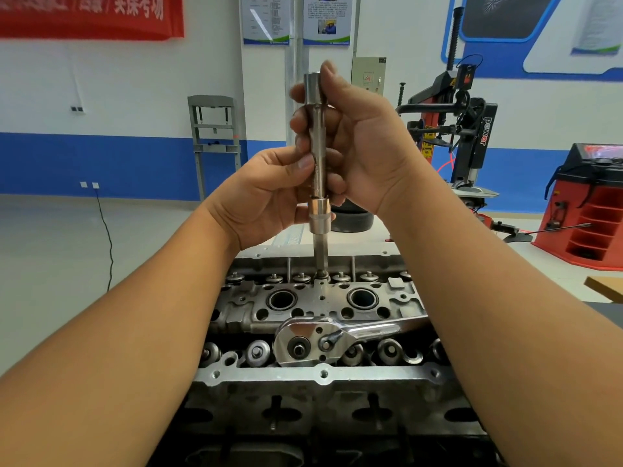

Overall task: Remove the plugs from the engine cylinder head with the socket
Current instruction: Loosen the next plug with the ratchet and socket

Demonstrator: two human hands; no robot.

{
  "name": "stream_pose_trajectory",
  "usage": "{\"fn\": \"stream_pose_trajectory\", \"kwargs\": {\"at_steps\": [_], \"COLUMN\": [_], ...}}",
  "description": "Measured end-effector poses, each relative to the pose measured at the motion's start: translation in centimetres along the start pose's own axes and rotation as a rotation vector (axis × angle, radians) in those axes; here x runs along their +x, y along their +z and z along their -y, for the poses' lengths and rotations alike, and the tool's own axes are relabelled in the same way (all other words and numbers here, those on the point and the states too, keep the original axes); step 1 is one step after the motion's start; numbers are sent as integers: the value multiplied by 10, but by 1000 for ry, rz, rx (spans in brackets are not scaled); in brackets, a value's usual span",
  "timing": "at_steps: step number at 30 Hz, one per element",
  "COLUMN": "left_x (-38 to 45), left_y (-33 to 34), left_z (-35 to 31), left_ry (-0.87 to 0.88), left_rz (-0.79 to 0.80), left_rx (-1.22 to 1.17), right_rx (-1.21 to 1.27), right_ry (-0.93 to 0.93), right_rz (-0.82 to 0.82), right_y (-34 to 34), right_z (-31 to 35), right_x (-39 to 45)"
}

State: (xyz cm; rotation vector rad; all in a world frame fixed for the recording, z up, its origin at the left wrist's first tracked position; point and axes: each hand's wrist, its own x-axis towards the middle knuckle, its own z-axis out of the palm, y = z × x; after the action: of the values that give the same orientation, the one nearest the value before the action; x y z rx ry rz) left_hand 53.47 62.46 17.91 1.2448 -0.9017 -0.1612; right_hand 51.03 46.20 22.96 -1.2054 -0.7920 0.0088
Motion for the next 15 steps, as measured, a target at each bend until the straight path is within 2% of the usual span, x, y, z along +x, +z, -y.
{"fn": "stream_pose_trajectory", "kwargs": {"at_steps": [7,13,15], "left_x": [4,2,2], "left_y": [2,0,0], "left_z": [2,-1,0], "left_ry": [42,11,26], "left_rz": [-111,-16,-27], "left_rx": [97,-13,-5], "right_rx": [-131,-117,-87], "right_ry": [-68,-46,-46], "right_rz": [-74,-50,-47], "right_y": [-1,1,2], "right_z": [-3,-1,-1], "right_x": [2,1,0]}}
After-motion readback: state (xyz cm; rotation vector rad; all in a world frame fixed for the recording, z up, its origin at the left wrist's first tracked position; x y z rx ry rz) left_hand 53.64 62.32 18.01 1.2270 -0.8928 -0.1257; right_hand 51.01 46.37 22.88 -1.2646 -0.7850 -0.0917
